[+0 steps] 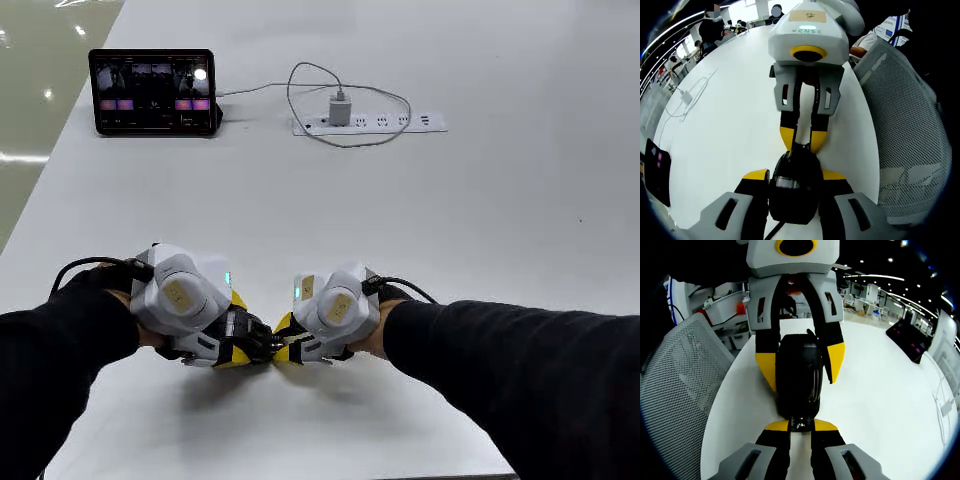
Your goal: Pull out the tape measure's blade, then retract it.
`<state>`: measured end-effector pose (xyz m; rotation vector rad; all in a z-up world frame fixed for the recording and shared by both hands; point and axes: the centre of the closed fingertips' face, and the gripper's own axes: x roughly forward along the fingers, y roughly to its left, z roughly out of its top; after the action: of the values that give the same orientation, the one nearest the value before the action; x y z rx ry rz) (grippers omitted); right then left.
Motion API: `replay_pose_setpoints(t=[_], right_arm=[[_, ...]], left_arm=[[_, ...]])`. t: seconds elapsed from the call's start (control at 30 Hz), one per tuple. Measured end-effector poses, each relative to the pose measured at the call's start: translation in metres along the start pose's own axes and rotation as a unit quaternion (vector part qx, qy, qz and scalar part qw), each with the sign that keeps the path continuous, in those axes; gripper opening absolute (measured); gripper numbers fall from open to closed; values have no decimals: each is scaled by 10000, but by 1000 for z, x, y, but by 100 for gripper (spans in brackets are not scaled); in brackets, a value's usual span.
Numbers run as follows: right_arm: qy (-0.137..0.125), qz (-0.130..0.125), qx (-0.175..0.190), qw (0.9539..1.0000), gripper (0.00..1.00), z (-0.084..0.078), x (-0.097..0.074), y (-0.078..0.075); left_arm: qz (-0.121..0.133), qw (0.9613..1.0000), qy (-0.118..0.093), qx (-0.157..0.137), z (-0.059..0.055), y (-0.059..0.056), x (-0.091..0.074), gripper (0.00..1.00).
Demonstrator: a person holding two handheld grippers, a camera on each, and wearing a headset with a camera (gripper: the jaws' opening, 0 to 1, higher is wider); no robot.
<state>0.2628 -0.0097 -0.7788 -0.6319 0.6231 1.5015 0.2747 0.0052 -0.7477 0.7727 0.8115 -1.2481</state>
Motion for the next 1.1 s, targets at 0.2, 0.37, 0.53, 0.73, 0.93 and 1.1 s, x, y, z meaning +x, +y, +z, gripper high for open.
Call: replay_pose_setpoints(t=[0.2,0.37,0.53,0.73,0.93,1.1], right_arm=[[-4,-2,-3,10000,10,-2,1,-1],[-9,-36,125,9999,10,-3,0,-1],[-7,-35,143,9999,10,-3,-1,-2],[-4,-38,189,9998,10,-5,-2,-1],[10,-53,190,9998,10,-7,-4,-1],[18,-60,182,9998,10,-8,-5,0]], left_arm=[[7,10000,59,-6,-1,0,0,33],[-1,9999,104,26,-1,0,-1,33],[-9,9999,129,27,-1,0,-1,32],[31,10000,55,42,-1,0,-1,32],[21,10000,61,49,-1,0,-1,32],[35,10000,47,55,-1,0,-1,32]])
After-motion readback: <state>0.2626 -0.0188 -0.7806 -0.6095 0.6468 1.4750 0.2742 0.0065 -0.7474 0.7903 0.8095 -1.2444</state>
